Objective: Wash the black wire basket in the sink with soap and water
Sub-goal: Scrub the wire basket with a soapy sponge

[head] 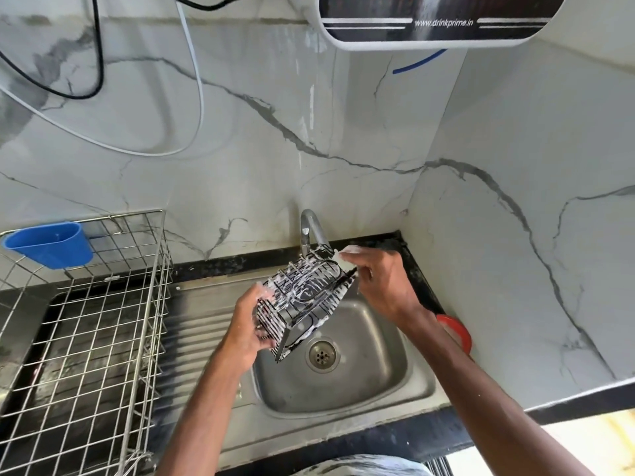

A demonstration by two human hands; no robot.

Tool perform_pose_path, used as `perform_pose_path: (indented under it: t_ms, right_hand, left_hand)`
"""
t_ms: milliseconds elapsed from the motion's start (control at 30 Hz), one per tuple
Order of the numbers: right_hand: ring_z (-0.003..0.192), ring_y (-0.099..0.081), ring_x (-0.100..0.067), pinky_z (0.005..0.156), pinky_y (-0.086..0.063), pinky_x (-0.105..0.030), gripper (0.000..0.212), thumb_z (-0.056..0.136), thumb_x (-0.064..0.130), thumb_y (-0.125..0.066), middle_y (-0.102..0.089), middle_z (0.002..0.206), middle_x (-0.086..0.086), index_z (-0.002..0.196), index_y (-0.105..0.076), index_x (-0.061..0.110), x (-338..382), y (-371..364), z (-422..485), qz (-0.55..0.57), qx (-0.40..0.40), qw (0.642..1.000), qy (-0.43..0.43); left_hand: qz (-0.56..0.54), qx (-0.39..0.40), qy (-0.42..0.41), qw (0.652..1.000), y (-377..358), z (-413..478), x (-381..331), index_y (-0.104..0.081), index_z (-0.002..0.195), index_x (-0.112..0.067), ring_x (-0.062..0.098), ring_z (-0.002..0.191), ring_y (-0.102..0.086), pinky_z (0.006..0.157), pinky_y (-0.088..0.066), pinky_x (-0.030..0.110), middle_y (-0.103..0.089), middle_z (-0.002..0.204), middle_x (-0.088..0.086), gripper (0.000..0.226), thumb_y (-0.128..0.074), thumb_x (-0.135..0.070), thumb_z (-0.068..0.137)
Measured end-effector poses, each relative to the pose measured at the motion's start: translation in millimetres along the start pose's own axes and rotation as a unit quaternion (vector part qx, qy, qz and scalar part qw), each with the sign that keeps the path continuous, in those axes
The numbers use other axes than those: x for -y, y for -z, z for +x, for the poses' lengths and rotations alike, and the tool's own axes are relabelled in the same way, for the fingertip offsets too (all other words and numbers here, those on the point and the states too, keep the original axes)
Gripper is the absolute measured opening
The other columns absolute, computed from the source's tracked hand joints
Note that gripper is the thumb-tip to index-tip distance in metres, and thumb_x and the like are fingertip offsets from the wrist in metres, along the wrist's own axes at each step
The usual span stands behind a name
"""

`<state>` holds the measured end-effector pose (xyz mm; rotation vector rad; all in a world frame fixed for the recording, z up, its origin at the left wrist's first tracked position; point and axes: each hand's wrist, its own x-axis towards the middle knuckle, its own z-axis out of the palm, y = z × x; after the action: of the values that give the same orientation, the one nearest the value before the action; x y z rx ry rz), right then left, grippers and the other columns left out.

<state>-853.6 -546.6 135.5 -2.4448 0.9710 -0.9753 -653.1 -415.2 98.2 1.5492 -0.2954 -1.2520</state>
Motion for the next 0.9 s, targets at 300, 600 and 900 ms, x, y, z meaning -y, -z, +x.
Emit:
perform_pose_path:
  t_ms: [300, 600, 900]
  right_hand:
    - [0.099, -0.073, -0.018, 0.063, -0.063, -0.032, 0.048, 0.082, -0.018, -0.043, -0.069, 0.123, -0.003, 0.106, -0.074, 0.01, 44, -27, -41, -0.027, 0.041, 0.995, 0.084]
    - [0.093, -0.075, -0.018, 0.069, -0.063, -0.028, 0.052, 0.08, -0.022, -0.043, -0.073, 0.119, -0.007, 0.104, -0.078, 0.008, 2, -21, -28, -0.021, 0.001, 0.998, 0.067]
    - [0.102, -0.074, -0.017, 0.062, -0.063, -0.028, 0.053, 0.079, -0.019, -0.044, -0.069, 0.129, -0.006, 0.108, -0.076, 0.011, 17, -42, -44, 0.007, 0.002, 0.991, 0.134]
  left_hand:
    - [-0.01, -0.015, -0.009, 1.0, -20, -17, 0, -0.065, 0.101, -0.026, 0.035, 0.142, -0.036, 0.11, -0.035, 0.063, -0.028, 0.165, 0.006, 0.034, -0.063, -0.054, 0.081]
    - [-0.029, -0.037, 0.023, 0.999, -21, -18, 3, -0.063, 0.108, -0.022, 0.026, 0.102, -0.053, 0.099, -0.043, 0.054, -0.053, 0.124, 0.004, 0.027, -0.054, -0.045, 0.098]
    - [-0.054, -0.049, 0.041, 0.996, -21, -19, -1, -0.064, 0.111, -0.026, 0.038, 0.152, -0.022, 0.106, -0.032, 0.077, -0.018, 0.169, 0.007, 0.034, -0.054, -0.054, 0.095]
